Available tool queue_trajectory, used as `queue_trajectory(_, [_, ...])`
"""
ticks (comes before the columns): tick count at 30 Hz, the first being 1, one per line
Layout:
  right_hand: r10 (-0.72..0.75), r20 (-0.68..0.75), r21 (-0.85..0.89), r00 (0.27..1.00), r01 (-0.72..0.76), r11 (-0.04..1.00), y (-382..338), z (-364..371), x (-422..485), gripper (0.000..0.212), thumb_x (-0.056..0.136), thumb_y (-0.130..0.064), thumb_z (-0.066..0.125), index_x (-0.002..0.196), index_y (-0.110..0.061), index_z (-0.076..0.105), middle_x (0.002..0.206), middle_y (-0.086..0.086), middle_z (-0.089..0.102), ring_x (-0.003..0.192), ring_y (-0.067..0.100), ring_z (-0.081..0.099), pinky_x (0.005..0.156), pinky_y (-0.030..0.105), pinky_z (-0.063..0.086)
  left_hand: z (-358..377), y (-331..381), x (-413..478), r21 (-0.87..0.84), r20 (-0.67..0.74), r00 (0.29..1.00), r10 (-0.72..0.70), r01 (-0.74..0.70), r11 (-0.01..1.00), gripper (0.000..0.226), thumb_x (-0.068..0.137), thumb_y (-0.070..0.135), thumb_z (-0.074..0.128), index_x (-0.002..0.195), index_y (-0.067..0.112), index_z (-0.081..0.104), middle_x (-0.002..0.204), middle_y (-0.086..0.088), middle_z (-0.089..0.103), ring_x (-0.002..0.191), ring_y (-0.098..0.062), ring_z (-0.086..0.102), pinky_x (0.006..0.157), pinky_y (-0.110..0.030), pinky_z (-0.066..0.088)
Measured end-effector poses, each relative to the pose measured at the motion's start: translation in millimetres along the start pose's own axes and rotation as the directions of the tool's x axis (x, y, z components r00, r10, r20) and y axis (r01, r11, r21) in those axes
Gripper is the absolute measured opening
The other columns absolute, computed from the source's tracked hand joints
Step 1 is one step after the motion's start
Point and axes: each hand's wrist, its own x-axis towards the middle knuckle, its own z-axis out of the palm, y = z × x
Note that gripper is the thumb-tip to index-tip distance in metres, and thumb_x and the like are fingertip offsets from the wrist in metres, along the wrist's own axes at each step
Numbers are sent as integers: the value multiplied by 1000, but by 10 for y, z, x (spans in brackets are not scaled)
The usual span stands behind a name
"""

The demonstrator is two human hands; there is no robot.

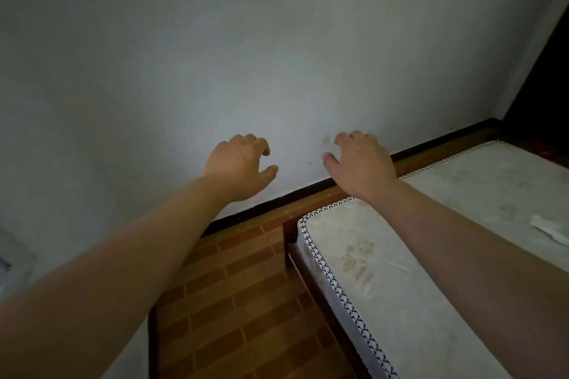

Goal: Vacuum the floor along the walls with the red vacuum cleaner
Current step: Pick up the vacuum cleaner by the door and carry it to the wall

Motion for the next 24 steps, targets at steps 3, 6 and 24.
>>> queue_trajectory(3, [-13,25,9,1000,13,1000,-202,261,499,47,102,-45,41,130,-11,56,122,13,60,112,30,53,87,41,46,151,-428,326,-9,15,999,-48,48,999,50,97,57,50,134,24,57,134,2,60,119,-20,55,99,-39,47])
queue_trajectory(6, [-34,63,-4,997,34,999,-462,532,1000,47,102,-45,40,131,-11,55,122,13,60,112,30,53,86,40,46,329,-888,688,-22,38,997,-72,73,997,50,97,56,51,134,24,56,135,1,59,120,-20,55,100,-39,46])
queue_trajectory(24, [292,136,-72,947,-284,956,-1221,2167,3373,45,101,-44,42,131,-13,54,122,11,60,110,28,54,88,43,52,1740,-3009,3136,-135,151,972,181,-162,978,47,96,51,54,133,22,56,135,0,58,121,-22,52,98,-38,41])
